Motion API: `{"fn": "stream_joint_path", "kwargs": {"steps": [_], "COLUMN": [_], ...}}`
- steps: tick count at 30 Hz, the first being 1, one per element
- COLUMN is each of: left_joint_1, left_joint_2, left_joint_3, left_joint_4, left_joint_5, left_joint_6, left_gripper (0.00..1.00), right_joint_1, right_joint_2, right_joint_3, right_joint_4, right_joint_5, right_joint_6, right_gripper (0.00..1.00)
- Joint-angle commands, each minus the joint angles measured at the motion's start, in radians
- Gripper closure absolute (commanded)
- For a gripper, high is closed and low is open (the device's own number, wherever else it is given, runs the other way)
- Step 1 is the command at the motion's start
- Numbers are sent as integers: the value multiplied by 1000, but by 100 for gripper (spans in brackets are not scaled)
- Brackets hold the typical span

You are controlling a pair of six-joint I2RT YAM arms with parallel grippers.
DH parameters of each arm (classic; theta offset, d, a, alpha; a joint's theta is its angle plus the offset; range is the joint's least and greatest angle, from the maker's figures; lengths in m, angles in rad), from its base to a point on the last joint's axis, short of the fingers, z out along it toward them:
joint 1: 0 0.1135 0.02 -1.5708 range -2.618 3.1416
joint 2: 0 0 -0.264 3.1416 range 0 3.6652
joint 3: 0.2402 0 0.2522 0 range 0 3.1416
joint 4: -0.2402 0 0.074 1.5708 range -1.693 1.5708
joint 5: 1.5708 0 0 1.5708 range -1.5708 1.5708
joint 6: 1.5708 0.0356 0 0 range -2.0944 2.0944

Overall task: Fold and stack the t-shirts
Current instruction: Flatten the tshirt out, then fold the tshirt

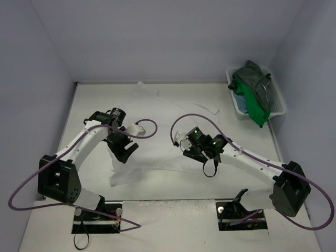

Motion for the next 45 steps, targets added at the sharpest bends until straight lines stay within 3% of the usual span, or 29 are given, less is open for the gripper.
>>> {"fn": "stream_joint_path", "kwargs": {"steps": [1,5,14,27,45], "left_joint_1": [7,4,4,4,4], "left_joint_2": [-85,-173,-349,-334,-316], "left_joint_3": [46,-8,-155,-189,-236], "left_joint_4": [-50,-50,-10,13,113], "left_joint_5": [62,82,39,60,83], "left_joint_6": [-13,25,90,77,33], "left_gripper": [28,28,27,26,26], "right_joint_1": [79,153,161,164,271], "right_joint_2": [45,84,104,27,21], "right_joint_3": [-48,-103,-192,-220,-135], "right_joint_4": [-14,-25,-40,-69,-74], "right_joint_5": [37,72,140,149,-17], "right_joint_6": [26,6,-83,-137,-52], "right_gripper": [52,52,51,50,50]}}
